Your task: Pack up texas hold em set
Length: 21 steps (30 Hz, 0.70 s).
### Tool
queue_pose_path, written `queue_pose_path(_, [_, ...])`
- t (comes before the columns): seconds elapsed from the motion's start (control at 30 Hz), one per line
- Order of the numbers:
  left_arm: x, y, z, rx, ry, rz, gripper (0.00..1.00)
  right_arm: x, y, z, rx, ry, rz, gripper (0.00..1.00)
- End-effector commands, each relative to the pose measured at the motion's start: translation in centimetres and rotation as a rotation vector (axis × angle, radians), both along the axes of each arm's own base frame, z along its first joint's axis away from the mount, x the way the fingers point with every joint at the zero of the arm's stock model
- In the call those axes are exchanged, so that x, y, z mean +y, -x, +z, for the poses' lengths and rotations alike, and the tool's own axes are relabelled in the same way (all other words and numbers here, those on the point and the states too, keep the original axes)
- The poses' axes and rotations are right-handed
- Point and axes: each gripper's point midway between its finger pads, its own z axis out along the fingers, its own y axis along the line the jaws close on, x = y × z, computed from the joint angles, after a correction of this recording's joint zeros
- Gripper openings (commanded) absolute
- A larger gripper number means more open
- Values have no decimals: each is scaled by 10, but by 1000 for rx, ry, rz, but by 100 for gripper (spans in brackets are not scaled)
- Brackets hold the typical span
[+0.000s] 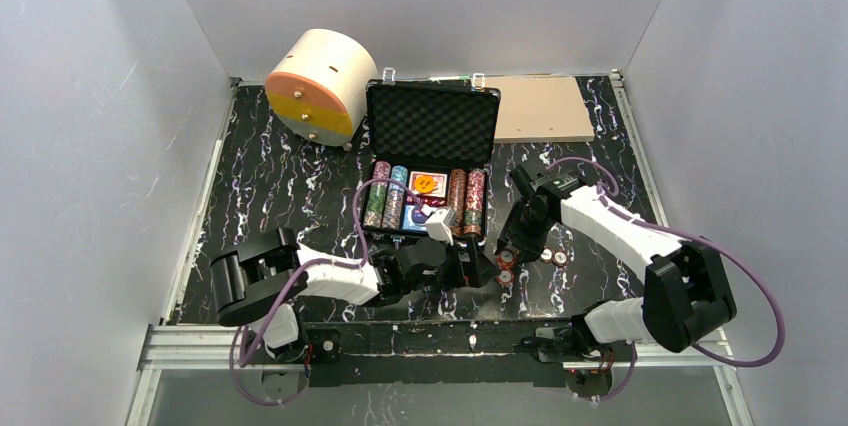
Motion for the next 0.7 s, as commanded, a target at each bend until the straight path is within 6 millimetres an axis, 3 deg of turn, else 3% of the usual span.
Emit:
queue_pose_path(0.0, [-17,-16,42,-15,184,112,95,14,5,28,7,-107,-16,34])
queue_pose_path(0.2, [-20,-28,48,43,249,214,90,18,6,39,-3,-142,-19,34])
queue_pose_path(0.43, [-28,-33,50,69,277,245,54,22,7,46,-6,-173,-21,34])
queue_pose_path(0.67, [-32,-37,46,107,294,281,28,21,13,43,18,-177,-3,34])
